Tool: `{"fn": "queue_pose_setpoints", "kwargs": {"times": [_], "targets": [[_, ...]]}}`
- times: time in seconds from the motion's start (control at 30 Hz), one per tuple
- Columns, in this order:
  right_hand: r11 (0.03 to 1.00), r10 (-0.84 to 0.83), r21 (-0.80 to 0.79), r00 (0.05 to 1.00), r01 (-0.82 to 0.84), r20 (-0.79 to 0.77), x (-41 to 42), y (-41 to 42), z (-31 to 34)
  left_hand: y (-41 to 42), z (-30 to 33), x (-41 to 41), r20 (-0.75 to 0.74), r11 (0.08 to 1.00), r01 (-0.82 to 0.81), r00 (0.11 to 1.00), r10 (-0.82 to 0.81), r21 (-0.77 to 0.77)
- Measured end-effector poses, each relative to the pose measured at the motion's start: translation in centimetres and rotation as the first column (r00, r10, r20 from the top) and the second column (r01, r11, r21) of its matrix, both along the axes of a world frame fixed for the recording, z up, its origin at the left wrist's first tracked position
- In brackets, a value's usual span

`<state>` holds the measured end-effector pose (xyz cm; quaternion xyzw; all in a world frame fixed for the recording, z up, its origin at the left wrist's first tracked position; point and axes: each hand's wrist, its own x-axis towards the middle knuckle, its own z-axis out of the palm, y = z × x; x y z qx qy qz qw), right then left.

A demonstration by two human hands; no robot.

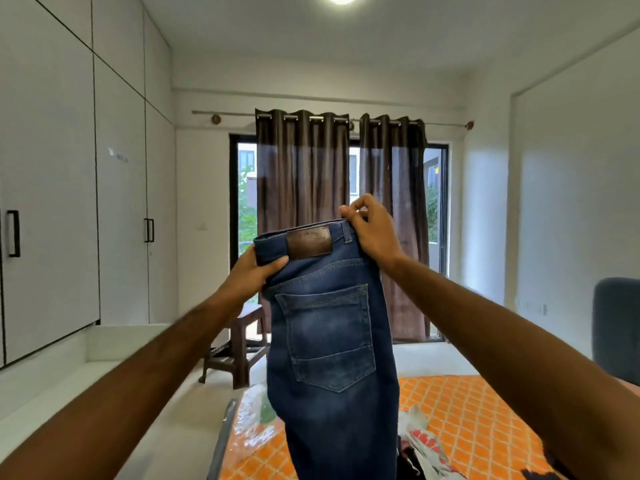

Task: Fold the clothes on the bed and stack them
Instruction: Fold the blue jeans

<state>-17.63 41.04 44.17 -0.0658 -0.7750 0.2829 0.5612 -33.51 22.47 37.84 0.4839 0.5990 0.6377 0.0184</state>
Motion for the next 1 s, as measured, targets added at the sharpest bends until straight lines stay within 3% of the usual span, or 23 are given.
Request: {"fn": "queue_pose_setpoints", "kwargs": {"times": [0.1,0.23,0.33,0.47,0.53,0.6,0.73,0.9,1.0], "targets": [[0.972,-0.066,0.225,0.998,0.068,-0.016,1.8,0.2,2.7,0.0,3.7,1.7,-0.188,0.985,-0.082,0.976,0.11,0.15],[0.936,0.016,0.35,0.997,-0.042,0.077,5.7,-0.2,8.4,-1.4,10.9,3.7,-0.372,0.983,-0.044,0.922,0.11,0.18],[0.941,0.155,0.259,0.958,-0.218,0.242,8.0,-0.4,11.6,-2.2,15.1,4.5,-0.488,0.989,-0.062,0.865,0.119,0.131],[0.906,0.396,-0.003,0.845,-0.423,0.358,9.7,0.1,13.2,-2.8,16.7,4.6,-0.486,0.975,-0.114,0.852,0.194,0.189],[0.891,0.449,-0.061,0.852,-0.45,0.27,9.8,-0.1,13.6,-2.8,16.9,4.8,-0.454,0.97,-0.107,0.869,0.198,0.218],[0.879,0.472,-0.103,0.88,-0.465,0.059,9.6,-0.4,13.7,-3.0,17.9,5.2,-0.438,0.965,-0.094,0.877,0.196,0.244],[0.903,0.381,-0.095,0.884,-0.418,-0.271,8.7,-1.5,14.0,-4.4,21.1,6.5,-0.493,0.973,-0.073,0.852,0.175,0.219],[0.99,0.143,0.033,0.939,-0.14,-0.311,8.1,-3.1,15.3,-5.8,23.9,8.3,-0.485,0.998,0.012,0.874,0.016,0.056],[0.969,0.237,-0.002,0.925,-0.249,-0.297,9.2,-3.5,15.9,-7.0,23.9,8.6,-0.36,0.969,0.242,0.901,-0.241,-0.044]]}}
